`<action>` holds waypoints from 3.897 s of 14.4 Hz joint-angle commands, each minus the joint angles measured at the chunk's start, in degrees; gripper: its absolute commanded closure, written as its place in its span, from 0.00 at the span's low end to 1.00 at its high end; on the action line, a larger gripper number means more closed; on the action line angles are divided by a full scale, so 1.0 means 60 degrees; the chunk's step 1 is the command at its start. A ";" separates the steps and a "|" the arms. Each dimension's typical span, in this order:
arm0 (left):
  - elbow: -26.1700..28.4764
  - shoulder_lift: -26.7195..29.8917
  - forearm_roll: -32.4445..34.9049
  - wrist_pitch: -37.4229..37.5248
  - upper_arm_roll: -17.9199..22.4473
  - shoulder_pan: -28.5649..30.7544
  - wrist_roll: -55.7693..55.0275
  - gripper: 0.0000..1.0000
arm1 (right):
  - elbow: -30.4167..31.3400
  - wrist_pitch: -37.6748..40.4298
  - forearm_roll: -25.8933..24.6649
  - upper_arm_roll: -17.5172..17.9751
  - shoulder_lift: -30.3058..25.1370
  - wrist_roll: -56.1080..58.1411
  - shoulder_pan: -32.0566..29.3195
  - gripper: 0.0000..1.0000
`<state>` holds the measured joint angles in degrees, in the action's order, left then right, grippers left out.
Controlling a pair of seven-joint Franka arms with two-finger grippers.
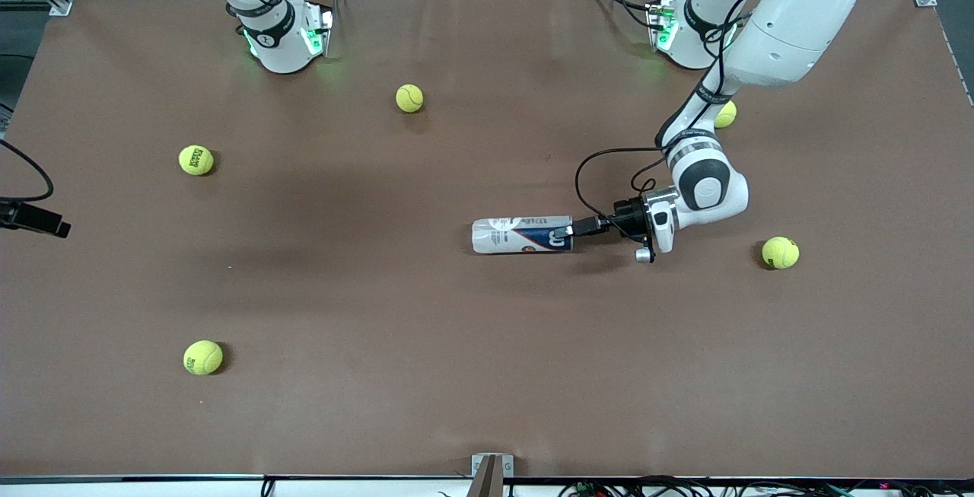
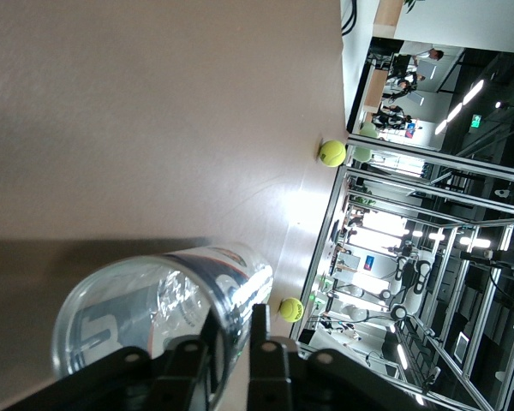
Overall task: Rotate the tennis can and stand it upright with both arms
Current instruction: 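Grasp the can's end with the left gripper, then rotate the can upright with the left gripper and lower it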
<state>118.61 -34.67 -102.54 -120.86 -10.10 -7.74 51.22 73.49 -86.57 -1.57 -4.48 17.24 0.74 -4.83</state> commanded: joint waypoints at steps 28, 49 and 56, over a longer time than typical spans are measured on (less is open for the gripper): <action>-0.5513 0.1575 1.7581 0.1157 -0.0323 -0.3732 -1.9137 1.00 | 0.3484 0.0293 0.0190 -0.0250 -0.4015 0.0155 0.0834 0.00; -0.6789 0.0620 2.0268 0.1993 -0.0015 -0.5713 -2.1442 0.00 | 0.3455 0.0219 0.0130 -0.0294 -0.4103 0.0755 0.0907 0.00; -0.6775 0.2216 2.0209 0.3106 -0.0044 -0.4353 -1.9658 0.00 | 0.3499 -0.0029 0.0203 -0.0265 -0.4162 0.0770 0.0937 0.00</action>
<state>76.90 -24.14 18.67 -103.69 -10.09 -36.93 -70.37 92.17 -85.50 -0.80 -5.92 -5.59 4.91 0.26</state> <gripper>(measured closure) 0.000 0.000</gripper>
